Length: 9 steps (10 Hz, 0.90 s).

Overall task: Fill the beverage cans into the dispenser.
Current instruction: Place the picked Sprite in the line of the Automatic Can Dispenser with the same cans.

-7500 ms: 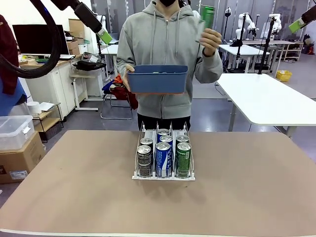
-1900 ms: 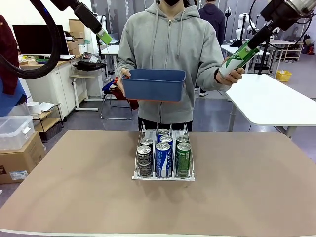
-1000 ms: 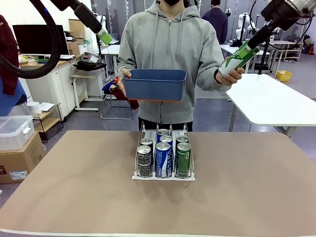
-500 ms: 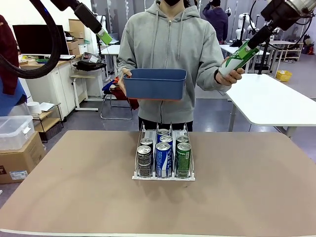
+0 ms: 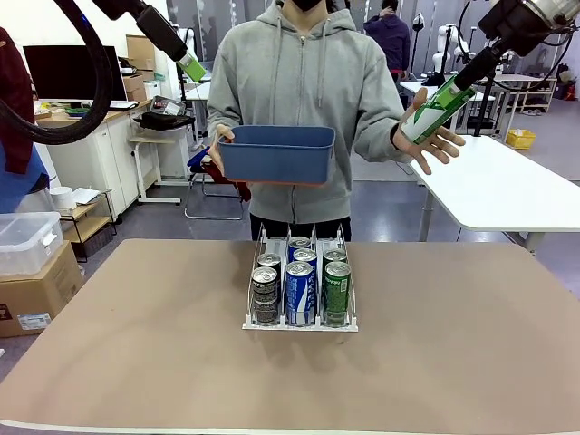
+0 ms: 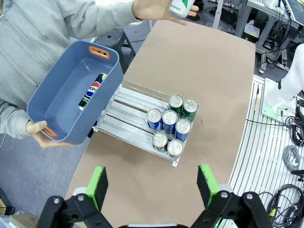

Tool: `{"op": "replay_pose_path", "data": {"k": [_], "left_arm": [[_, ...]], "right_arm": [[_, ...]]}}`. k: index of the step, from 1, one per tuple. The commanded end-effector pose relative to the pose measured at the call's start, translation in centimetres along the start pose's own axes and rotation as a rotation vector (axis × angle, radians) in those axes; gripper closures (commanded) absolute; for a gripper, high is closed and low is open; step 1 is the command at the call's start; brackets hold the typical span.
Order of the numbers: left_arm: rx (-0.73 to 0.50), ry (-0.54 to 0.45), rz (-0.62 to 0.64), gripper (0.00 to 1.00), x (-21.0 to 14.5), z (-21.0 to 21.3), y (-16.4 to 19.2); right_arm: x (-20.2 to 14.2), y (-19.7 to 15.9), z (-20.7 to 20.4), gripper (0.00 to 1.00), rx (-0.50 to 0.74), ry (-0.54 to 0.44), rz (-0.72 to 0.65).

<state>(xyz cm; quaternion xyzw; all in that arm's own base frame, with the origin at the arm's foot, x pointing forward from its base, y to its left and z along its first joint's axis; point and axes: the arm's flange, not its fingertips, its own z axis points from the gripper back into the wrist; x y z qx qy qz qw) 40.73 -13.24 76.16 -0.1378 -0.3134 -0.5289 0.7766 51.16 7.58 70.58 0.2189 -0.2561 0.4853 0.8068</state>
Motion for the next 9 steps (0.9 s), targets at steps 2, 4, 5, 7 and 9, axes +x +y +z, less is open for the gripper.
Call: {"op": "replay_pose_path", "data": {"k": [2, 4, 5, 7, 9], "left_arm": [[-0.013, -0.003, 0.019, 0.0, -0.26, 0.17, -0.2], [-0.013, -0.003, 0.019, 0.0, -0.26, 0.17, -0.2], [-0.013, -0.003, 0.019, 0.0, -0.26, 0.17, -0.2], [-0.013, -0.003, 0.019, 0.0, -0.26, 0.17, -0.2], [-0.013, -0.003, 0.019, 0.0, -0.26, 0.17, -0.2]], "right_arm": [[0.09, 0.1, 0.07, 0.67, -0.001, -0.001, 0.014], [0.09, 0.1, 0.07, 0.67, -0.001, -0.001, 0.014], [0.09, 0.1, 0.07, 0.67, -0.001, -0.001, 0.014], [0.09, 0.1, 0.07, 0.67, -0.001, -0.001, 0.014], [-0.41, 0.84, -0.3, 0.42, -0.017, 0.03, -0.067]]}}
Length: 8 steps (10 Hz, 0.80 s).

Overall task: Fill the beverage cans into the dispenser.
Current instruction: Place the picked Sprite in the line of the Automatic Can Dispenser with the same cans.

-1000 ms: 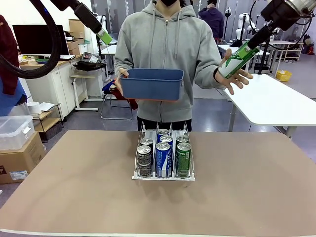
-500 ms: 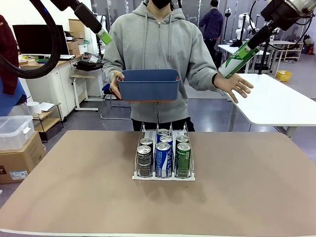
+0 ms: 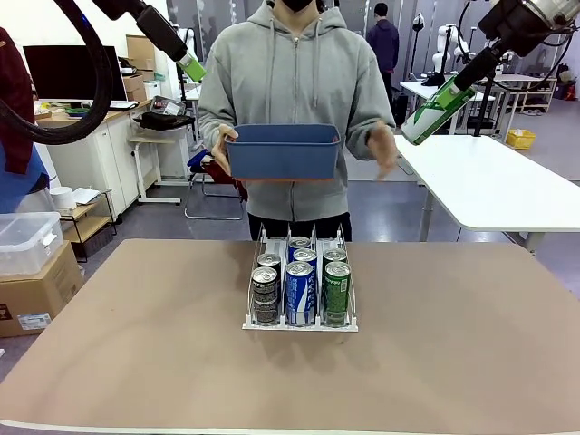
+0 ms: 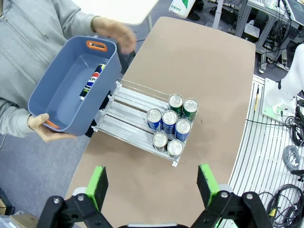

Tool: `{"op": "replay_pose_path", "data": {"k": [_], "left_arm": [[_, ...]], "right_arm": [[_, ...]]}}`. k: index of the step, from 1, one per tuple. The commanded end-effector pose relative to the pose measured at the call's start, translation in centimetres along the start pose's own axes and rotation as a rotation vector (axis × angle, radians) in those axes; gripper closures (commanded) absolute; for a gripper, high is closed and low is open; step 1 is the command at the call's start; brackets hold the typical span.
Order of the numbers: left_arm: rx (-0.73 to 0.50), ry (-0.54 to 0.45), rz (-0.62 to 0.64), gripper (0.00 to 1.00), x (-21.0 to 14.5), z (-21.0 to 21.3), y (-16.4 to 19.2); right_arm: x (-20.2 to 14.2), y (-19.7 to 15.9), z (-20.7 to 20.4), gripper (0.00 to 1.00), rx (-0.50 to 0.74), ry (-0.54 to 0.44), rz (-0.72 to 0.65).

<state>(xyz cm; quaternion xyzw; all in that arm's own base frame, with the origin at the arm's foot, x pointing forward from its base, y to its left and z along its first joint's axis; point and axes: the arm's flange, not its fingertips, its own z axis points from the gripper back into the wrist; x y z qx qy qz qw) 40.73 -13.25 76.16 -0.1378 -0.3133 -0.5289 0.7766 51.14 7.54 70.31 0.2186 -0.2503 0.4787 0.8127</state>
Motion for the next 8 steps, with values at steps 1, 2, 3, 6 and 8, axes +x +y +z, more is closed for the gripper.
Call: {"op": "replay_pose_path", "data": {"k": [1, 2, 3, 6, 8], "left_arm": [[-0.013, -0.003, 0.019, 0.0, -0.3, 0.2, -0.2], [-0.013, -0.003, 0.019, 0.0, -0.3, 0.2, -0.2], [-0.013, -0.003, 0.019, 0.0, -0.3, 0.2, -0.2], [-0.013, -0.003, 0.019, 0.0, -0.3, 0.2, -0.2], [-0.013, -0.003, 0.019, 0.0, -0.3, 0.2, -0.2]], "right_arm": [[-0.4, 2.1, -0.7, 0.42, -0.036, 0.059, -0.128], [-0.7, 3.2, -1.0, 0.42, -0.073, 0.095, -0.203], [-1.1, 4.5, -1.4, 0.42, -0.16, 0.13, -0.319], [-3.7, 8.4, -6.7, 0.42, -0.106, 0.179, -0.351], [-4.8, 8.9, -10.8, 0.42, -0.119, 0.156, -0.423]]}}
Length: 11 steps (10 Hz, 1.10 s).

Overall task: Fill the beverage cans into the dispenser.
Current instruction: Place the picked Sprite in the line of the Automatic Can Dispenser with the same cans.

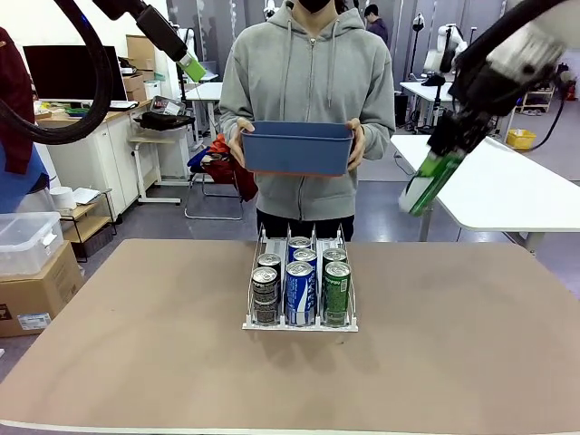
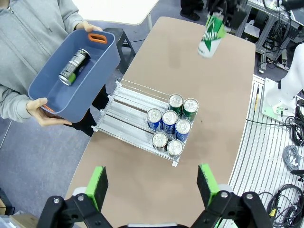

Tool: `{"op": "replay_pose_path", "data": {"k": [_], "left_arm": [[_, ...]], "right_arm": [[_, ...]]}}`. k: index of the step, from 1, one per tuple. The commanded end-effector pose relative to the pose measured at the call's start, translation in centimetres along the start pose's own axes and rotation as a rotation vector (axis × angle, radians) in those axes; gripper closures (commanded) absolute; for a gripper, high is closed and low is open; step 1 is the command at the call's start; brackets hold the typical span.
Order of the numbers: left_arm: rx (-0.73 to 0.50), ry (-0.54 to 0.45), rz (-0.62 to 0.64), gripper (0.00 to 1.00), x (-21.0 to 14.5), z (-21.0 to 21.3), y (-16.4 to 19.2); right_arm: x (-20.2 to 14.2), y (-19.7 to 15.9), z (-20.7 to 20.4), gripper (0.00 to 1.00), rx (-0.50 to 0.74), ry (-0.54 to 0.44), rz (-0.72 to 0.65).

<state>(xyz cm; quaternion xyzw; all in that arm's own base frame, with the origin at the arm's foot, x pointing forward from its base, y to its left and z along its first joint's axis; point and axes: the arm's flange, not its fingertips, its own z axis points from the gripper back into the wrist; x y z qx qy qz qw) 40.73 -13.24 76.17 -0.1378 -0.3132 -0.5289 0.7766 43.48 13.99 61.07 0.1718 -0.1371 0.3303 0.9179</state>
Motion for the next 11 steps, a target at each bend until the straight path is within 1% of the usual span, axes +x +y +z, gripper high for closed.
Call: {"op": "replay_pose_path", "data": {"k": [1, 2, 4, 5, 6, 10, 11], "left_arm": [[-0.013, -0.003, 0.019, 0.0, -0.3, 0.2, -0.2], [-0.013, -0.003, 0.019, 0.0, -0.3, 0.2, -0.2], [-0.013, -0.003, 0.019, 0.0, -0.3, 0.2, -0.2], [-0.013, -0.003, 0.019, 0.0, -0.3, 0.2, -0.2], [-0.013, -0.003, 0.019, 0.0, -0.3, 0.2, -0.2], [-0.013, -0.003, 0.019, 0.0, -0.3, 0.2, -0.2], [-0.013, -0.003, 0.019, 0.0, -0.3, 0.2, -0.2]], "right_arm": [[-0.3, 0.8, -2.7, 0.42, -0.023, -0.056, -0.068], [-0.7, 1.2, -3.9, 0.42, -0.015, -0.016, -0.011], [-0.8, 2.0, -5.3, 0.42, 0.016, 0.034, -0.041], [-0.5, 1.7, -5.6, 0.42, 0.026, 0.052, -0.018], [-1.0, 1.3, -5.6, 0.42, 0.004, 0.033, -0.01], [-1.0, 1.3, -5.6, 0.42, 0.004, 0.033, -0.01], [-1.1, 1.3, -6.0, 0.42, 0.011, 0.047, -0.01]]}}
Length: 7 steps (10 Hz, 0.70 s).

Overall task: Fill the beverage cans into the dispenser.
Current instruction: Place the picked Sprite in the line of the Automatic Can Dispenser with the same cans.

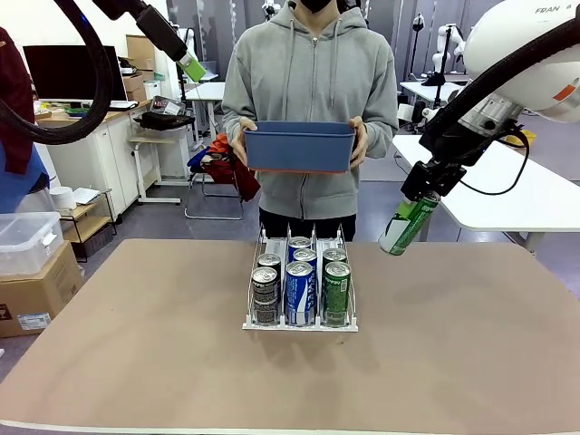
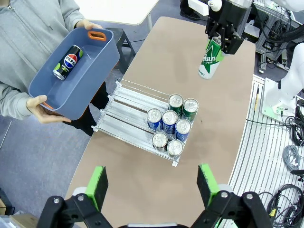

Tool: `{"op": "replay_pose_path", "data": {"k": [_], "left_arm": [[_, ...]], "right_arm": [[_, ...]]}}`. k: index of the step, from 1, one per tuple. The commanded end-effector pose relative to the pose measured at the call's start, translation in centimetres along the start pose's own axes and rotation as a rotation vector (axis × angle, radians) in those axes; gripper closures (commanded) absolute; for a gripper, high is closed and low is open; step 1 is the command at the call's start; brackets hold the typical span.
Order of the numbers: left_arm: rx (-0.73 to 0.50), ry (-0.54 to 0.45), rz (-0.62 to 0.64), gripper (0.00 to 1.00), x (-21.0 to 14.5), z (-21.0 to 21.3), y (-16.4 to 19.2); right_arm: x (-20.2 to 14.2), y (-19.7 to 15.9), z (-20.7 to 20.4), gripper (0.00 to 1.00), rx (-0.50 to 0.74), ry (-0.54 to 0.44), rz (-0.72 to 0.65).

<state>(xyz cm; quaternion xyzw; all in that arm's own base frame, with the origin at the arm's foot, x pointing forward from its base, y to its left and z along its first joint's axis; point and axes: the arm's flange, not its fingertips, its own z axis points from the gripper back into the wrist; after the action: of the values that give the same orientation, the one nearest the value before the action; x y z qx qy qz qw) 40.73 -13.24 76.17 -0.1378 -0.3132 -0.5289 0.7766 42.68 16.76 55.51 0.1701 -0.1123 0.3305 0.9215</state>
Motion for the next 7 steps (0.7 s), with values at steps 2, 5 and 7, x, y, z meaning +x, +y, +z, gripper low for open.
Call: {"op": "replay_pose_path", "data": {"k": [2, 5, 7], "left_arm": [[-0.013, -0.004, 0.019, 0.0, -0.3, 0.2, -0.2], [-0.013, -0.004, 0.019, 0.0, -0.3, 0.2, -0.2], [-0.013, -0.004, 0.019, 0.0, -0.3, 0.2, -0.2]], "right_arm": [[-1.5, 1.6, -0.9, 0.42, -0.048, -0.028, -0.071], [-4.1, 5.3, -2.4, 0.42, -0.07, -0.081, -0.042], [-5.2, 7.1, -3.4, 0.42, -0.083, -0.111, -0.021]]}}
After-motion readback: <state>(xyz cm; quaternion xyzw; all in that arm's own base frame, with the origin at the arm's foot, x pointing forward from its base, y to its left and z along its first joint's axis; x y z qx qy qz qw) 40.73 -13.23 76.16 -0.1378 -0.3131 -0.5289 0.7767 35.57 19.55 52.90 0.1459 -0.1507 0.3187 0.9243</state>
